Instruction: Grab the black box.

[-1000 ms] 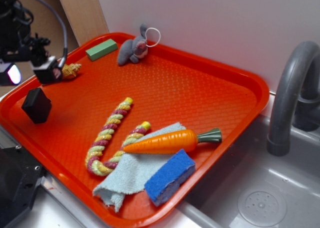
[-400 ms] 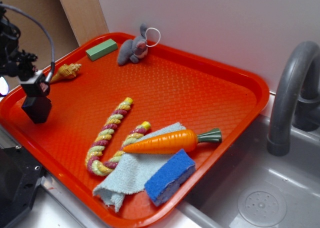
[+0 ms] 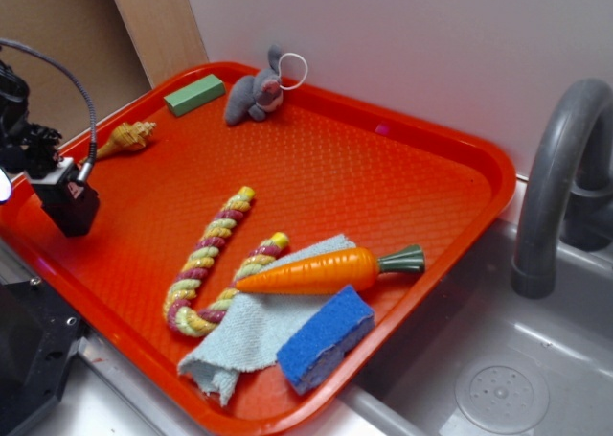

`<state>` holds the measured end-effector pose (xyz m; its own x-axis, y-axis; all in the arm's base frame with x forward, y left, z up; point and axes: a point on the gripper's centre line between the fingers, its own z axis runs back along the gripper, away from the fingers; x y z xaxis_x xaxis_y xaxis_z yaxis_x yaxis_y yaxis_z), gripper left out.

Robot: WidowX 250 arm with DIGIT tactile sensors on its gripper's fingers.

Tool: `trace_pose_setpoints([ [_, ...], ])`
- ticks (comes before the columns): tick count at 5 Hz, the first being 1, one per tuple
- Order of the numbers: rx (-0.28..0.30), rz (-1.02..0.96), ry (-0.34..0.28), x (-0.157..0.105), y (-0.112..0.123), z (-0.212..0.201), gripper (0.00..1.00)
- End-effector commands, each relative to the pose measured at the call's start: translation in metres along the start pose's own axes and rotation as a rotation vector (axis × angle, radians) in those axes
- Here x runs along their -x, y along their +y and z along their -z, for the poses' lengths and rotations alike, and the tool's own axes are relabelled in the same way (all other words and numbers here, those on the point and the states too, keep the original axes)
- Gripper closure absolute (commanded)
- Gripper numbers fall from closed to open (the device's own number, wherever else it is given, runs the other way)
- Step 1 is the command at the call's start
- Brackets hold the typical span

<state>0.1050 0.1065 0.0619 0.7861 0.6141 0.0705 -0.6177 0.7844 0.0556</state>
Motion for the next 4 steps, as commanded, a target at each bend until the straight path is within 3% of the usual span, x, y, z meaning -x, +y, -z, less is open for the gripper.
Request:
trace_pose_setpoints([
  [1, 0.074, 0.065, 0.044, 0.006, -0.007, 0.01, 0.0],
  [3, 0.079, 0.056, 0.046, -0.003, -0.015, 0.01, 0.0],
  [4, 0.079, 0.208, 0.062, -0.019, -0.03, 0.016, 0.0],
])
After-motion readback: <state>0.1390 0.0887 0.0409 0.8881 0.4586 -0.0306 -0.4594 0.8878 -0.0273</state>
